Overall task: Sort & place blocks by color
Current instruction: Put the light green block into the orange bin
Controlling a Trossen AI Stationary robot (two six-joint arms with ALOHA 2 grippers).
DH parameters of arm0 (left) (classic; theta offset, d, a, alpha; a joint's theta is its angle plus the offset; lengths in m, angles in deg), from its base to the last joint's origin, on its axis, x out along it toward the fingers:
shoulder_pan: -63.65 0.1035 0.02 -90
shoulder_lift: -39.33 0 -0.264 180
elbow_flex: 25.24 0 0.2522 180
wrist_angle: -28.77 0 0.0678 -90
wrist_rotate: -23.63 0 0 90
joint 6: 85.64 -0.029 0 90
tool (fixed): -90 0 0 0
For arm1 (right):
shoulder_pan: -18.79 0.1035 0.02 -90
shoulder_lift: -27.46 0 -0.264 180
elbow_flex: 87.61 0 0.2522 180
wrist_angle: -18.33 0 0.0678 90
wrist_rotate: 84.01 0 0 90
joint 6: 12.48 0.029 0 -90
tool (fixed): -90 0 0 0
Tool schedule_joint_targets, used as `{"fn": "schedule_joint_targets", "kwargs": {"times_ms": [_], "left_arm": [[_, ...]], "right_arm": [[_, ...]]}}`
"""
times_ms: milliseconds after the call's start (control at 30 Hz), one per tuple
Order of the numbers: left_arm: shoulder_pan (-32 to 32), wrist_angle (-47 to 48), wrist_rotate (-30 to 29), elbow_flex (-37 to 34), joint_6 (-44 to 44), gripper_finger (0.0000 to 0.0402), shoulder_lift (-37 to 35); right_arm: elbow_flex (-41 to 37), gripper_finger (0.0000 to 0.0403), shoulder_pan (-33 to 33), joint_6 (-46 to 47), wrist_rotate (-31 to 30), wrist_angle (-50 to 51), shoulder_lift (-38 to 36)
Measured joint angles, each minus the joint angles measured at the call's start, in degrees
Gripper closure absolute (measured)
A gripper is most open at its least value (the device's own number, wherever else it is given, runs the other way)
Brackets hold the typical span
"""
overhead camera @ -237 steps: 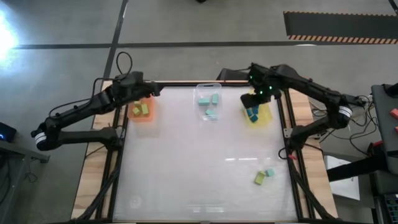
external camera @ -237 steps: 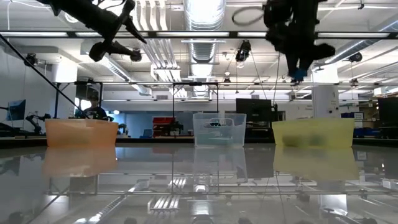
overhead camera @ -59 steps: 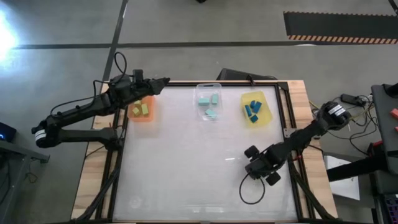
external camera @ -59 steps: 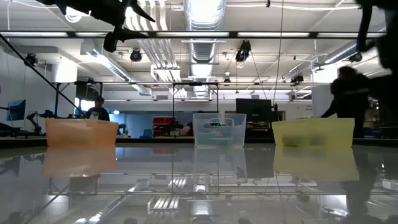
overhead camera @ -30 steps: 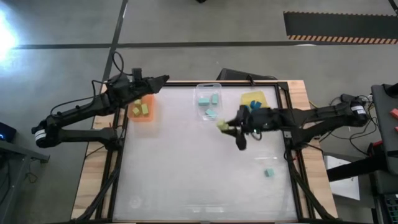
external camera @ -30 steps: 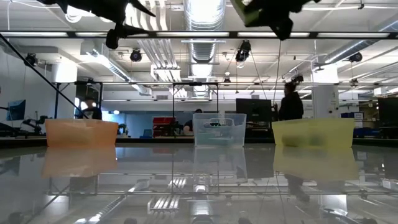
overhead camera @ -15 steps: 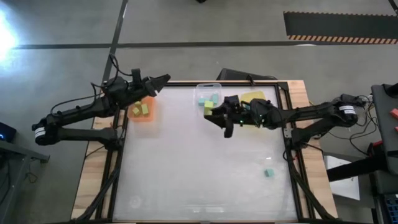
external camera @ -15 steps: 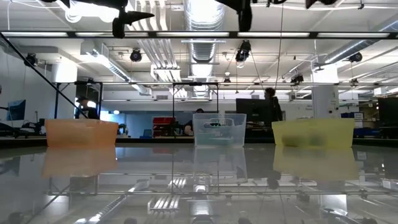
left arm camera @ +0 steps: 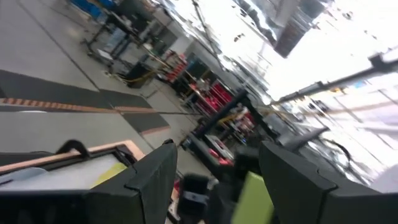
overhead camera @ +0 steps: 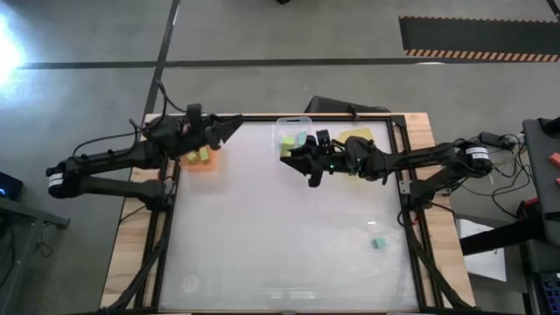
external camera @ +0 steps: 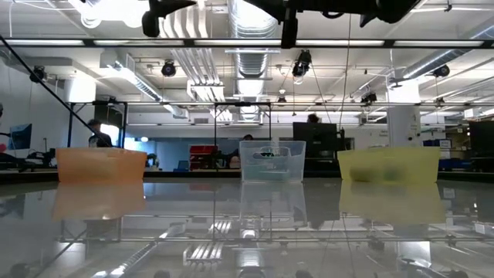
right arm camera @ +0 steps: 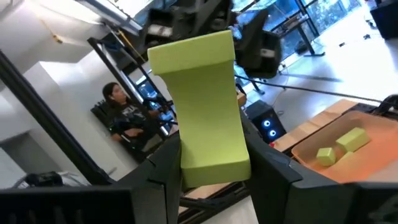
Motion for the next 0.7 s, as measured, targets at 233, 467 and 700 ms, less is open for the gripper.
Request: {"fn": "schedule_joint_targets", "kwargs": {"times_ms": [233, 467, 700], "left_arm": [[-6.49, -4.82, 0.10, 0.20, -5.19, 0.0191, 2.67], [-9.05, -11.94, 1.09, 0.26, -7.03, 0.0191, 6.77], [-9.11, -12.56, 1.33, 0.47, -6.99, 0.0191, 9.45]], "right_arm": [[0.00, 0.0277, -1.32, 2.81, 0.35, 0.04, -0.16], [0.00, 0.0277, -1.25, 2.52, 2.04, 0.31, -0.16], [0.00, 0.0277, -1.25, 2.35, 2.08, 1.24, -0.16]]}}
